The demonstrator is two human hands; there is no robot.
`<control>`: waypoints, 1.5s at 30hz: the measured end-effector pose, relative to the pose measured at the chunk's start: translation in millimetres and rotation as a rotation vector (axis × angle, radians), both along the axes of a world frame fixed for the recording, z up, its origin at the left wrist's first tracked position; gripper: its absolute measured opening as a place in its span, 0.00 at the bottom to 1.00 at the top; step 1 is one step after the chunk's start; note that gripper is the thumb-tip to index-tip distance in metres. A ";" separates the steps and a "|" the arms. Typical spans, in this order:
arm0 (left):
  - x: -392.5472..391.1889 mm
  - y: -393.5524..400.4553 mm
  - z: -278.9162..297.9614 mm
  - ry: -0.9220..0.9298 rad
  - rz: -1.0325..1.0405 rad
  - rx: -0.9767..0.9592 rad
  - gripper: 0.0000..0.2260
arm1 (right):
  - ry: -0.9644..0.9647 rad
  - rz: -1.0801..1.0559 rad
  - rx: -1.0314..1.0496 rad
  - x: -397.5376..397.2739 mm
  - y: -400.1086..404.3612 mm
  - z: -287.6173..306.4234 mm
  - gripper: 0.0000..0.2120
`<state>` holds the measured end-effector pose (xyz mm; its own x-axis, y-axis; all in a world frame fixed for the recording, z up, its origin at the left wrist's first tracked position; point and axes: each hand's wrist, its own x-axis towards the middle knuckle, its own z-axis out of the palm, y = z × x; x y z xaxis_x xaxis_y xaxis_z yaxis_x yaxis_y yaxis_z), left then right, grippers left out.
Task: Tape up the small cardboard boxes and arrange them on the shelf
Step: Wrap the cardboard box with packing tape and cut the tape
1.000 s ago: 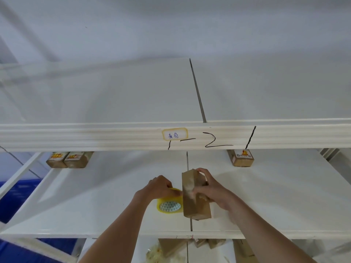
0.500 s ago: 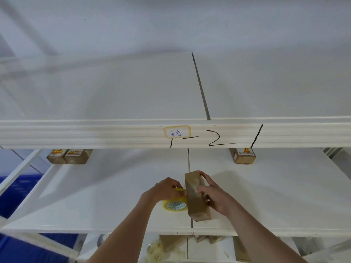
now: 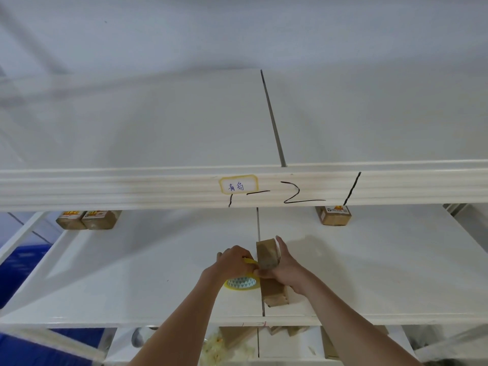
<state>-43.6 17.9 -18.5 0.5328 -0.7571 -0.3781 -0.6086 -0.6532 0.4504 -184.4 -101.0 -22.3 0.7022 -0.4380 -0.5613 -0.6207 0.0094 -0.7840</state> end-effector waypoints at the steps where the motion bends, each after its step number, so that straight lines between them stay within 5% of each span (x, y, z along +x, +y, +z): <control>1: -0.2 -0.2 -0.1 0.009 0.009 0.001 0.16 | -0.003 0.019 0.001 0.6 -1.8 1.3 0.67; 9: 6.7 8.2 8.5 0.082 -0.079 0.045 0.16 | 0.065 0.013 0.038 0.9 -8.0 9.2 0.59; 21: 17.1 2.0 3.6 -0.078 -0.054 0.112 0.19 | 0.065 0.063 0.035 -0.6 -9.4 17.3 0.48; 26: 19.0 -1.8 2.4 -0.091 -0.050 0.165 0.24 | 0.049 0.069 0.052 -2.9 -12.4 16.3 0.48; 38: 27.3 6.6 2.6 -0.012 -0.142 0.170 0.19 | 0.050 0.034 0.090 -6.0 -13.9 12.2 0.49; 45: 26.7 -4.1 6.4 -0.109 -0.080 0.251 0.29 | 0.013 0.041 0.130 -9.7 -15.0 12.0 0.49</control>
